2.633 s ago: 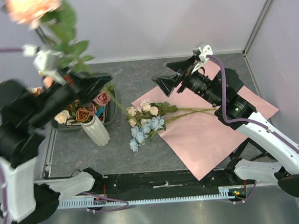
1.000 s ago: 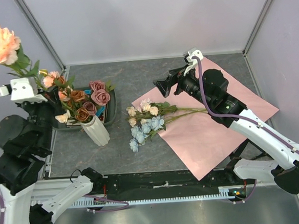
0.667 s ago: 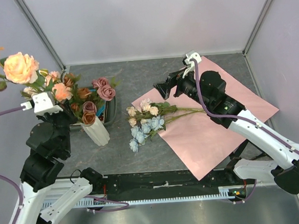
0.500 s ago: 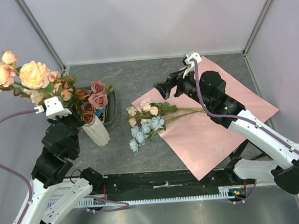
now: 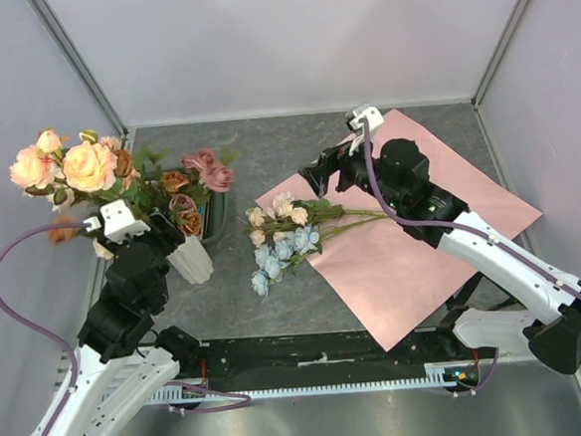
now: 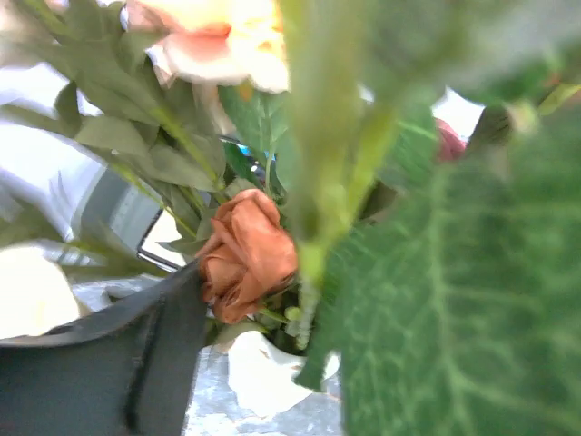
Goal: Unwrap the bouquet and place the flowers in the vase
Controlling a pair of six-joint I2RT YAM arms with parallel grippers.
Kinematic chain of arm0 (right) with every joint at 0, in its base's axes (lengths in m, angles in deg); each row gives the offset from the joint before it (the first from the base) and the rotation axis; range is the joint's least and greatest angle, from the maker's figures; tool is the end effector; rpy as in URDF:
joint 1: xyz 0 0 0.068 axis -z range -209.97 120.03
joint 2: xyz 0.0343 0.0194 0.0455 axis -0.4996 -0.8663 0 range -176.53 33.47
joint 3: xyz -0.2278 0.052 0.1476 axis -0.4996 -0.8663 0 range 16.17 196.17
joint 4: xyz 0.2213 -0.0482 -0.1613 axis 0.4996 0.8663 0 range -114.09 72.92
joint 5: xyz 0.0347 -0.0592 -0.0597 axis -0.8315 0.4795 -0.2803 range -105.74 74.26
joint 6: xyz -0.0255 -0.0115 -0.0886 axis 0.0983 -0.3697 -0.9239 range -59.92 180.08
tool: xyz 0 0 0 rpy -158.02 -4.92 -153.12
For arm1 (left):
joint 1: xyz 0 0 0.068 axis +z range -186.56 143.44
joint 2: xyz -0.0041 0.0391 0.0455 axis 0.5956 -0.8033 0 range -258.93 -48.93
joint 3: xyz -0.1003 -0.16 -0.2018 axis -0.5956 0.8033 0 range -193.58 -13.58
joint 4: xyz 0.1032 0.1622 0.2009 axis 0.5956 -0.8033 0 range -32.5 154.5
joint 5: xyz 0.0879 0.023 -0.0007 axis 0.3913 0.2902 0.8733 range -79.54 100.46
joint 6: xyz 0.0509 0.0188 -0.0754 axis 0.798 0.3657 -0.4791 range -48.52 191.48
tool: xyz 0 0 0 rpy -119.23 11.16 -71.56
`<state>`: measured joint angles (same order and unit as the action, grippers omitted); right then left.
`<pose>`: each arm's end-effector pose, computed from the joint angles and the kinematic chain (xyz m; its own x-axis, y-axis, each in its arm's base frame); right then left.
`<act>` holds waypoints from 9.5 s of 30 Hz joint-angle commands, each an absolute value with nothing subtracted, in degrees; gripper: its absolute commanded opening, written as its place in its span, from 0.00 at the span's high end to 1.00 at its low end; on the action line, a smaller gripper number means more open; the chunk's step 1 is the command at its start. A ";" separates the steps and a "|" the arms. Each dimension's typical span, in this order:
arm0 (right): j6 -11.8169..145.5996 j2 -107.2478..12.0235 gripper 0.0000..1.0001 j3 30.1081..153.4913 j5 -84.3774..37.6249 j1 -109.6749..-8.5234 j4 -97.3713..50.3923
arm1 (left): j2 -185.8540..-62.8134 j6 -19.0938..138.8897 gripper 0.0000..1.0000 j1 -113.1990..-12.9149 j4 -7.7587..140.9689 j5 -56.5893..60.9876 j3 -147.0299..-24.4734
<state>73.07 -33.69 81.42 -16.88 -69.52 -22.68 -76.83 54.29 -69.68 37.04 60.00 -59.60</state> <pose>0.2595 0.2165 0.4022 -0.1900 0.1347 -0.9725 -0.6252 0.7471 0.2257 0.1528 -0.0237 0.3566 -0.0489 -0.1971 -0.9792 -0.3021 0.9373 -0.1736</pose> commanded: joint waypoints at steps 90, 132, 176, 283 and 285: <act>36.00 -57.78 1.00 79.01 6.59 -67.41 -16.44 | -104.65 48.27 0.12 -69.60 37.69 -25.31 -95.32; 30.81 -75.52 0.42 86.75 -14.77 -57.13 -12.22 | -102.89 45.37 0.12 -69.60 40.07 -27.34 -91.19; 32.65 -81.67 0.67 86.92 -17.76 -60.03 -10.90 | -103.24 45.73 0.12 -69.60 38.84 -28.04 -91.19; 14.55 -99.07 0.66 117.24 -31.20 -55.55 11.95 | -104.12 44.05 0.11 -69.60 37.78 -28.39 -93.30; 14.72 -99.33 0.78 116.98 -31.12 -55.64 12.13 | -104.04 43.97 0.11 -69.60 37.78 -28.30 -93.21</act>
